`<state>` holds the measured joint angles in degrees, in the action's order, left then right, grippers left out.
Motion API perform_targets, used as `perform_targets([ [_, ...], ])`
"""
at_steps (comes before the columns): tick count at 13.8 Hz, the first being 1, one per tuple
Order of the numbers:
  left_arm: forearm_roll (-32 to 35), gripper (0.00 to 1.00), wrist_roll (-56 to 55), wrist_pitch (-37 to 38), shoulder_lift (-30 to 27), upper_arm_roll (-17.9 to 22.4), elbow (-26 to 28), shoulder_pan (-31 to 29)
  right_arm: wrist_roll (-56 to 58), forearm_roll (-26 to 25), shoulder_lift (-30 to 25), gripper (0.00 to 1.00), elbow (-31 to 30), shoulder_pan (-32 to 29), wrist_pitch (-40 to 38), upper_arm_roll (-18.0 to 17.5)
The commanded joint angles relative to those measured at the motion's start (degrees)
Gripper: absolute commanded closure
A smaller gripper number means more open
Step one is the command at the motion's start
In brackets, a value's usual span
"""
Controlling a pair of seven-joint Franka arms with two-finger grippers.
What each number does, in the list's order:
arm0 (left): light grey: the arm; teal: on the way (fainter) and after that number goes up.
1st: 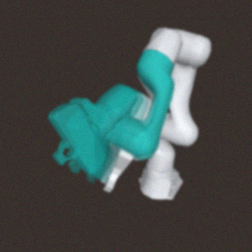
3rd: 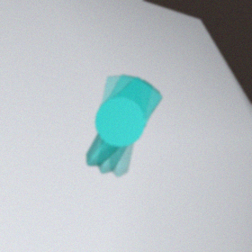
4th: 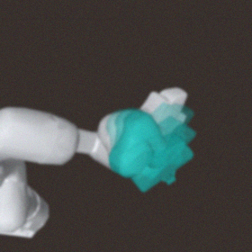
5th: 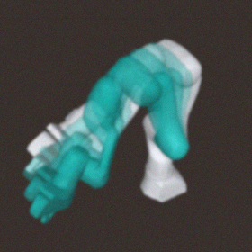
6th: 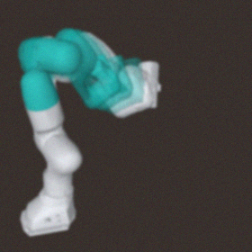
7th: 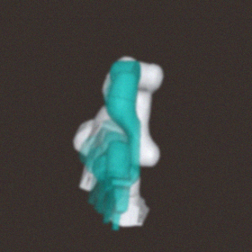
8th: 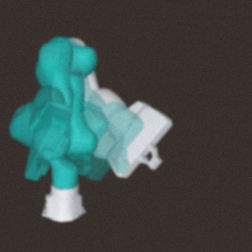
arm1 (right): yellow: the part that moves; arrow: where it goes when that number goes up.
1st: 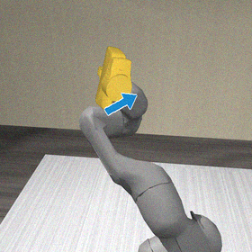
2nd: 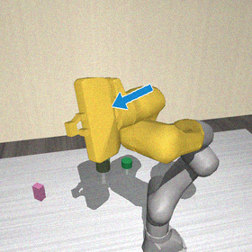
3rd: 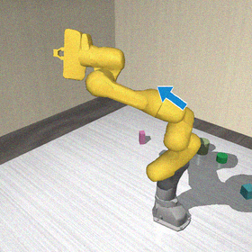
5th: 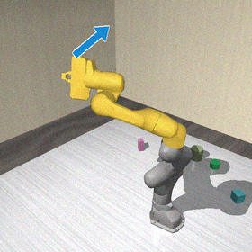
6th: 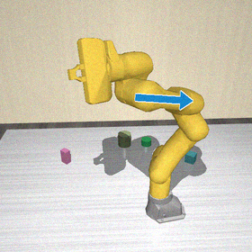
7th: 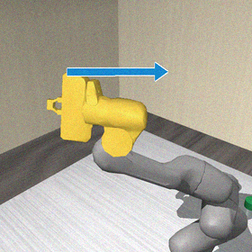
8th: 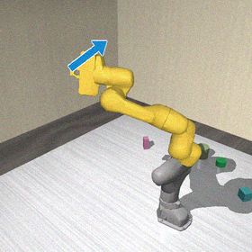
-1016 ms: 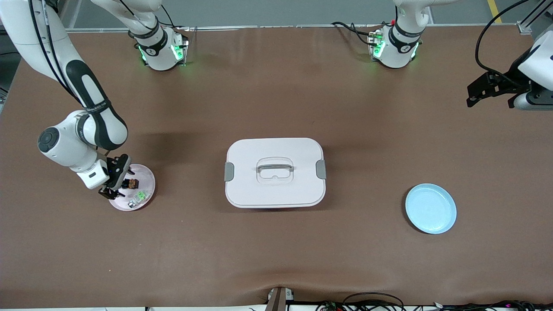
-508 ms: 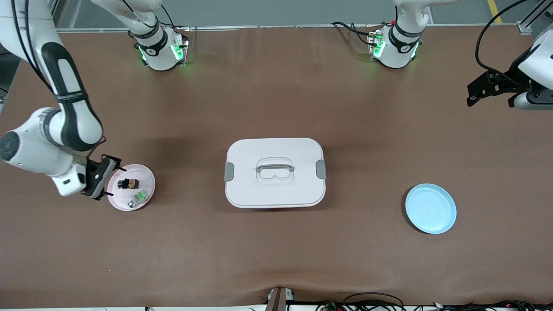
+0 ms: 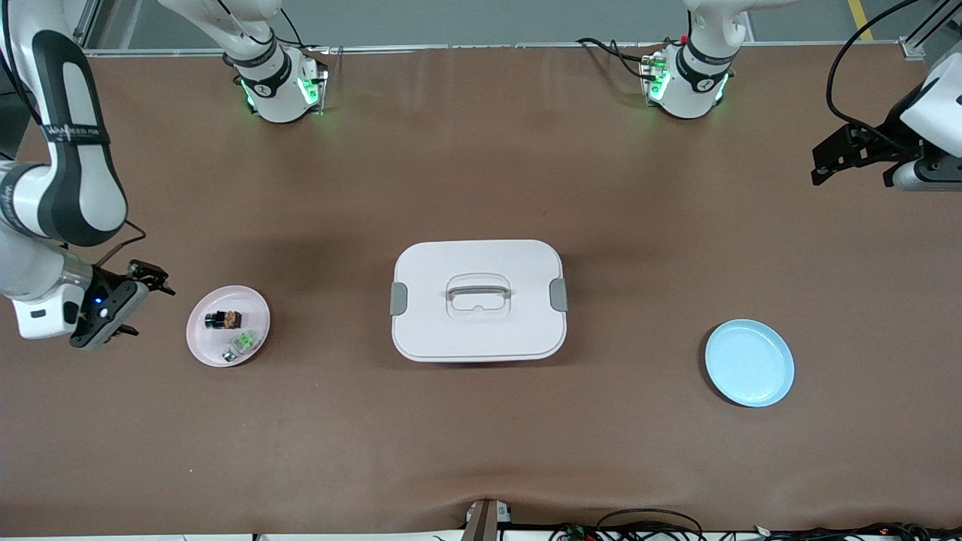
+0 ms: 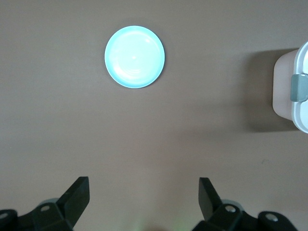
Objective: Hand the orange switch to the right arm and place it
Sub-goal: 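Open the right gripper and lift it off the plate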
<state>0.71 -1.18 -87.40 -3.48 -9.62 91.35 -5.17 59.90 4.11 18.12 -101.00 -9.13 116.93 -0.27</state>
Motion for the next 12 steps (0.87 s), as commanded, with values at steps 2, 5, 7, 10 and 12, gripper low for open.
perform_targets([
  [2, -0.9, 0.00, 0.3, 0.7, -0.5, -0.1, 0.1, -0.3, -17.0, -3.9, -0.2, 0.00, 8.9, 0.2, -11.9, -0.3],
  [5, -1.0, 0.00, 0.4, 0.8, -0.7, -0.1, 0.1, -0.3, -32.1, -5.3, -0.5, 0.00, 12.3, 0.2, -16.2, -0.3],
  [7, -0.9, 0.00, 0.4, 0.8, -0.7, -0.1, 0.1, -0.3, -42.6, -5.4, -0.6, 0.00, 14.6, 0.2, -18.4, -0.3],
  [10, -1.0, 0.00, 0.5, 0.9, -0.8, -0.1, 0.1, -0.4, -54.8, -5.1, -0.5, 0.00, 18.8, -0.8, -20.9, -0.3],
  [12, -0.9, 0.00, 0.6, 1.0, -0.9, -0.1, 0.2, -0.4, -55.5, -5.6, -0.7, 0.00, 21.4, -0.3, -21.0, -0.3],
])
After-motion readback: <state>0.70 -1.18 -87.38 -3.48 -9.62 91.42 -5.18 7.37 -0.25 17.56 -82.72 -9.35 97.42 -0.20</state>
